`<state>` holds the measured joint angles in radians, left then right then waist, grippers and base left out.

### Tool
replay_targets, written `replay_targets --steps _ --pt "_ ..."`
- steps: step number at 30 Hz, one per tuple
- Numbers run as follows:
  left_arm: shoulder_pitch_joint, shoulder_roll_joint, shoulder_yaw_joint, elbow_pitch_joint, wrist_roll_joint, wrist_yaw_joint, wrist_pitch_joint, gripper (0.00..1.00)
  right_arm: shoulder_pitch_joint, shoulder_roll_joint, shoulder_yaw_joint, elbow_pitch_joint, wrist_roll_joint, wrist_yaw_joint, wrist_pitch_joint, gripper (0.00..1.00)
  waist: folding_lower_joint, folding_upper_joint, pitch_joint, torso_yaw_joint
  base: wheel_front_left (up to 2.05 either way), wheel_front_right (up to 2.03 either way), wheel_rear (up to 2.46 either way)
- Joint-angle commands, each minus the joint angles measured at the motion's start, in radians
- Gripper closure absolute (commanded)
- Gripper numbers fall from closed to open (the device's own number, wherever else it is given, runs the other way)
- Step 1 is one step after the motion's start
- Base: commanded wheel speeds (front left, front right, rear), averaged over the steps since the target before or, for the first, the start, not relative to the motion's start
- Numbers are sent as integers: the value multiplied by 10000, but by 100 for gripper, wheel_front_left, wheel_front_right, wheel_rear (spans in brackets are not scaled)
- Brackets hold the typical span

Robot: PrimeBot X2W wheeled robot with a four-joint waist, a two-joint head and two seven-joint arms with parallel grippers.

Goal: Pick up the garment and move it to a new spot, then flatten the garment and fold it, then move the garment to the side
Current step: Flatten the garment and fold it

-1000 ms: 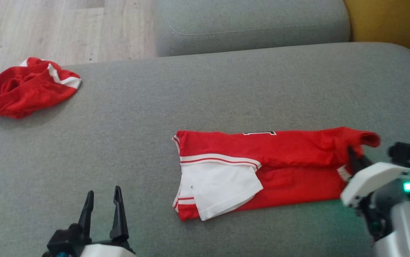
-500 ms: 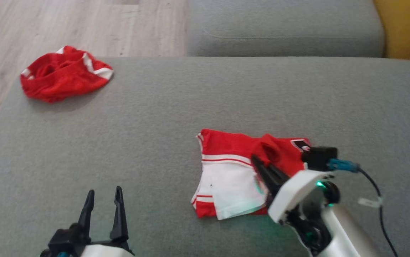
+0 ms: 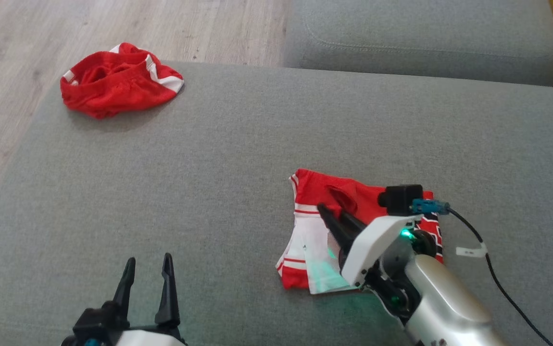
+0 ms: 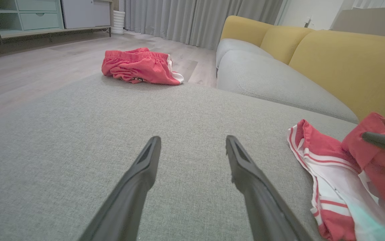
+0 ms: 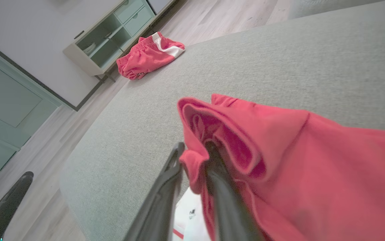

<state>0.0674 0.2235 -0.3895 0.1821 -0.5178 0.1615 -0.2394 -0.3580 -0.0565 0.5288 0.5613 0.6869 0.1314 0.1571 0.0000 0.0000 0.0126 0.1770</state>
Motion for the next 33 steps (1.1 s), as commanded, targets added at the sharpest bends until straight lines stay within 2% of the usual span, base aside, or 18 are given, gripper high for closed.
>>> replay_targets --steps 1,2,9,14,24,33 --pt "-512 1 288 -232 36 -11 -106 0 -617 61 308 -138 160 -7 -223 21 0 0 41 26 0 0 0" --pt "-525 -14 283 -219 41 -7 -111 0 -712 62 445 -2 261 -7 -289 0 0 0 56 36 0 0 0" --pt "-624 -134 192 -104 73 -1 -138 0 -1426 62 1625 408 1089 -7 -740 0 0 0 63 -2 0 0 0" --pt "-625 -159 202 -84 75 0 -157 0 -1858 62 1596 735 557 -7 -1485 0 0 0 32 -146 0 0 0" --pt "-626 -143 264 -87 93 -31 -187 0 -1978 28 -497 1402 -1650 -7 -2773 0 0 0 -63 -588 0 0 0" --pt "-584 -139 220 -103 130 -21 -197 0 -636 -80 -2082 517 -3261 -7 -2933 0 0 0 -177 -867 0 0 0"
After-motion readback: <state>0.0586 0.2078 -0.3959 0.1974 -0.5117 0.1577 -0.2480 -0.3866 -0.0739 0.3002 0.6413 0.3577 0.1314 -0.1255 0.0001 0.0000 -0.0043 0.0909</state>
